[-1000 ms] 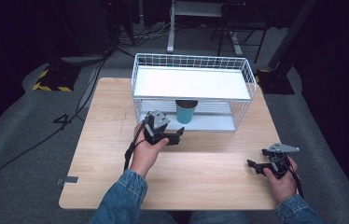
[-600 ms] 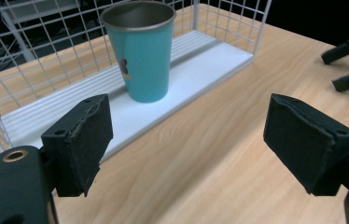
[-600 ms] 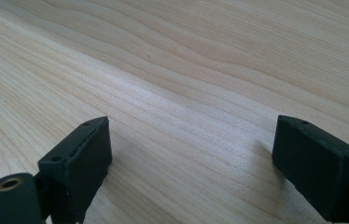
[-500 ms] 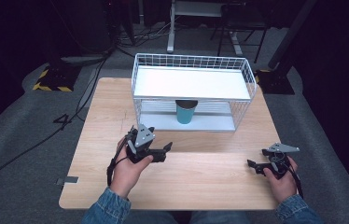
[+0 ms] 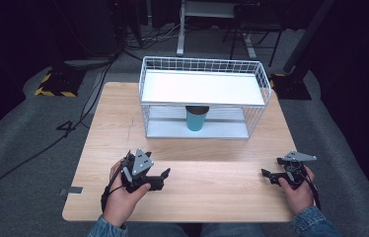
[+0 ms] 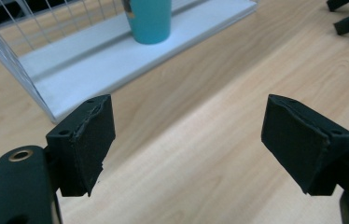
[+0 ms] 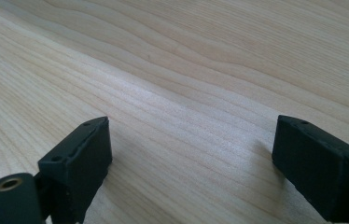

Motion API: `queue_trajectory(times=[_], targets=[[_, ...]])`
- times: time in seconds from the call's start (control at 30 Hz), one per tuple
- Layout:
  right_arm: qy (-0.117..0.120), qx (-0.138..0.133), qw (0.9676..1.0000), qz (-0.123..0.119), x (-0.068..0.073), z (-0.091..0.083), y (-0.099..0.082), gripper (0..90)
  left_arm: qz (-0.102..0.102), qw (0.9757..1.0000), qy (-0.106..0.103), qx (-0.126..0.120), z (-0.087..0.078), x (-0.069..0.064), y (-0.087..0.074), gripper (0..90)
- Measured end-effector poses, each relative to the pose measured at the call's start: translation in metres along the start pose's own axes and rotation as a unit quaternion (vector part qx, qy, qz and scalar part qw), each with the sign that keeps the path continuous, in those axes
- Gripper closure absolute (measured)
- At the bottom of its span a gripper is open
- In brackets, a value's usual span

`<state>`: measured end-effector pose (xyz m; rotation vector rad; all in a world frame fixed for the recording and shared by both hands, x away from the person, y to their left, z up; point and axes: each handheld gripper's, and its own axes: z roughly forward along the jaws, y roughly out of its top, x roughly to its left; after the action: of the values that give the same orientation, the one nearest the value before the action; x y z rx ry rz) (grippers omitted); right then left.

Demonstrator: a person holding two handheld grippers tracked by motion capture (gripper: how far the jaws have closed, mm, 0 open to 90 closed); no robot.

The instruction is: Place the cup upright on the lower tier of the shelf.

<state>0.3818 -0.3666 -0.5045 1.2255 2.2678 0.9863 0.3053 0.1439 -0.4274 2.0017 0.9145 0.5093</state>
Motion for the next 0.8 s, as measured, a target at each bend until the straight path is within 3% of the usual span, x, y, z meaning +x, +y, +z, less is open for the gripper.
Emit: queue_trajectory(times=[0.1, 0.27, 0.57, 0.8], targets=[[0.0, 0.0, 1.0, 0.0, 0.0, 0.0, 0.0, 12.2, -0.003, 1.0, -0.001, 0.006, -0.003, 0.0, -0.01, 18.1], [0.0, 0.0, 1.0, 0.0, 0.0, 0.0, 0.0, 12.2, -0.026, 0.9996, 0.006, 0.006, -0.009, 0.002, -0.026, 17.6], [-0.001, 0.0, 1.0, 0.0, 0.0, 0.0, 0.0, 12.2, -0.047, 0.9984, -0.006, 0.03, -0.008, 0.008, -0.058, 17.7], [-0.001, 0.0, 1.0, 0.0, 0.0, 0.0, 0.0, 12.3, -0.04, 0.9974, 0.001, 0.06, -0.002, 0.012, -0.077, 18.1]])
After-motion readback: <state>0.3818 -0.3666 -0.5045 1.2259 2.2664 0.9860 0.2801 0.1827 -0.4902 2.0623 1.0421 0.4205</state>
